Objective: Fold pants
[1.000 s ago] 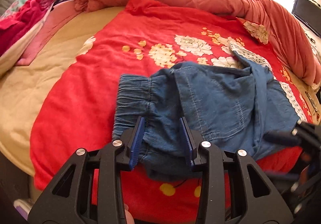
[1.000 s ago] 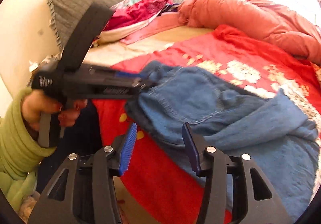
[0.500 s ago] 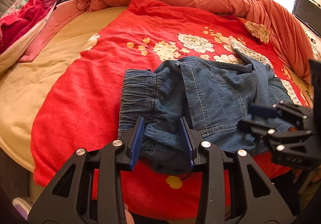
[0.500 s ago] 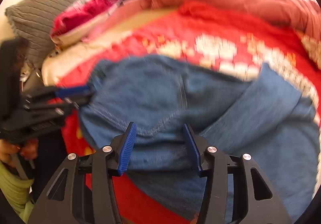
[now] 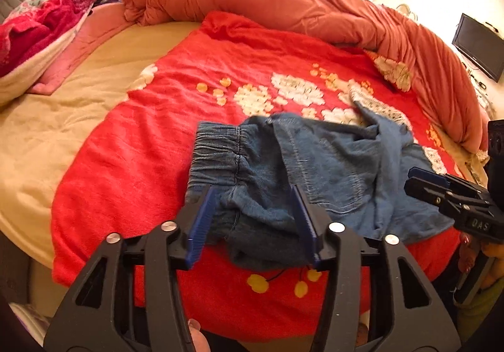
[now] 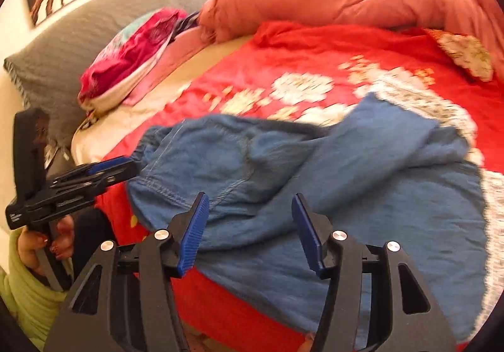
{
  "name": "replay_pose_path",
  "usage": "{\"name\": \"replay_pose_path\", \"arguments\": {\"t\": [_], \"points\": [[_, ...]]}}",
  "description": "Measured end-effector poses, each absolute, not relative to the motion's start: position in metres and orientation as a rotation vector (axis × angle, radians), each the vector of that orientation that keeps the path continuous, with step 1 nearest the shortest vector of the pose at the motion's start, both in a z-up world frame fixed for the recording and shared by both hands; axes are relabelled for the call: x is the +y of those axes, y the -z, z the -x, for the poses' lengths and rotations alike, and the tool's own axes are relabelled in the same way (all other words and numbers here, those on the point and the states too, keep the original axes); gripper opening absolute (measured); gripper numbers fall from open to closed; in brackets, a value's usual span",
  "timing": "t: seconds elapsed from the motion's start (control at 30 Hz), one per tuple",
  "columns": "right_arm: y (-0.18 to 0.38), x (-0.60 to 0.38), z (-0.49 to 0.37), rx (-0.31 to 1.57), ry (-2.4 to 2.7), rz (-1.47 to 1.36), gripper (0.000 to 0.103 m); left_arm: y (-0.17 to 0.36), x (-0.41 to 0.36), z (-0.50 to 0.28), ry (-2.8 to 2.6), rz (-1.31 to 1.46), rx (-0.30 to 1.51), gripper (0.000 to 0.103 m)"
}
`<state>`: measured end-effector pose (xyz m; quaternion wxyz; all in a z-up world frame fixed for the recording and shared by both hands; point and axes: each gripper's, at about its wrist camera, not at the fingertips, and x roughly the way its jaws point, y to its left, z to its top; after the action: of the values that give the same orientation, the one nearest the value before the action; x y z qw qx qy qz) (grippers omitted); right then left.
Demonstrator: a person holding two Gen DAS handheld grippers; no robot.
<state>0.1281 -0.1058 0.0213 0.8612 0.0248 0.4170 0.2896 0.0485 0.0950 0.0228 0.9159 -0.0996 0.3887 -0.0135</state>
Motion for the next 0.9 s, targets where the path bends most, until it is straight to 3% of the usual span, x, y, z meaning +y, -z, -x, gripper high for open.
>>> {"name": "replay_pose_path", "arguments": {"t": [0.27,0.7,0.9], "points": [[-0.036,-0.149,-0.129,0.814,-0.483,-0.078,0.062,-0.051,0.069,-0.037,0.083,0.165,0.754,0.057],[-0.035,-0.198,-0.131,0.789,-0.360,-0.129,0.064,-0.017,-0.025,-0.080,0.350,0.130,0.917,0.057],[-0.029,-0.206,-0.135,0.797,-0.347,-0.135,0.064,0.010,-0.040,-0.121,0.375,0.128,1.033,0.039]]}}
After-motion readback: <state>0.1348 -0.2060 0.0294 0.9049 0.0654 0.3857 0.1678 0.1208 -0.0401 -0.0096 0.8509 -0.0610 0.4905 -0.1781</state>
